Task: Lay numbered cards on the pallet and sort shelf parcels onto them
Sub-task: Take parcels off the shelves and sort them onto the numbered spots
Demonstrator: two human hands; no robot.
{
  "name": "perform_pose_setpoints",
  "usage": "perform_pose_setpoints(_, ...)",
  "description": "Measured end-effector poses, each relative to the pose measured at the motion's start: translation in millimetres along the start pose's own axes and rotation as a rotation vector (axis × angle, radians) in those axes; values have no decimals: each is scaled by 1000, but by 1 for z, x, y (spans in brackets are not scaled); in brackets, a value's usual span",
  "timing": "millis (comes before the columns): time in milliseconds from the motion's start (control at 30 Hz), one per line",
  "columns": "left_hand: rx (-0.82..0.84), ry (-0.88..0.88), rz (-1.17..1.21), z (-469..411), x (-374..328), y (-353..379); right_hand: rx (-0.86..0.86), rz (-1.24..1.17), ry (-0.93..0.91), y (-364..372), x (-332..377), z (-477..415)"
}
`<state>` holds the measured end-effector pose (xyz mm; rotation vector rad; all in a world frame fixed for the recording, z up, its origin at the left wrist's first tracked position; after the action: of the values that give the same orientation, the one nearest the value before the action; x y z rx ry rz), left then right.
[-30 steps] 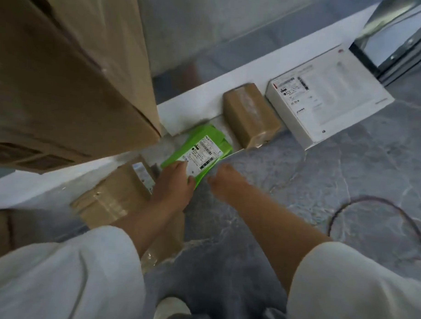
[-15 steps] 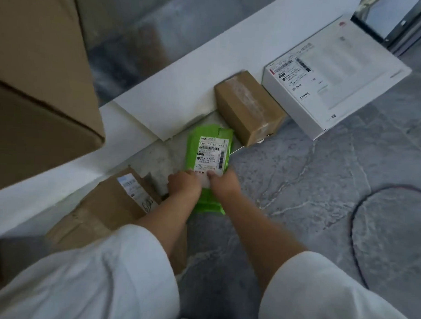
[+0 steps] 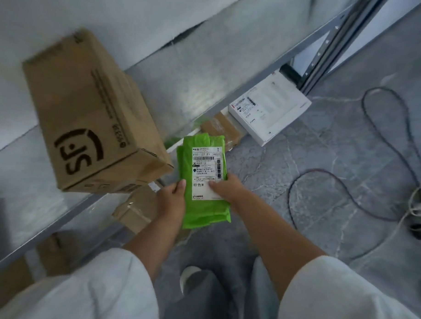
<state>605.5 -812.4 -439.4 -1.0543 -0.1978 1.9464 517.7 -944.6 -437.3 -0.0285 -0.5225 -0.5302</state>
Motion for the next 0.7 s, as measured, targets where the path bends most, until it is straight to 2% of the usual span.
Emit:
perform_pose_setpoints(167,7,135,71,71,-63,-5,-39,-121,-35,-41,18,95)
perform_pose_setpoints(267,71,150,158,115,-81,16,-47,-185,-70,-72,13,140)
perform_pose_setpoints(367,107,164,149,153,-88,31,-8,-231,-93,-94,3,178)
perform_pose_setpoints(533,73,244,125,221,-104,30,84,-193,-143,-109,-9,239)
perform_pose_setpoints(700,52,251,193,326,-133,23,131,-162,-197,-122,-13,341)
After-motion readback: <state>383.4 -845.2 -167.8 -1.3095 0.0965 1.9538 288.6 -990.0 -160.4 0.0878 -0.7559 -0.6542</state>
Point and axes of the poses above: each hand's wrist, its own z-axis away from the middle knuckle, its own y-axis out of the palm, x = y × z, the point moved 4 cm from there along -z, towards the middle knuckle, and after that the axes turned 9 degrees about x, right-handed, at the moved point
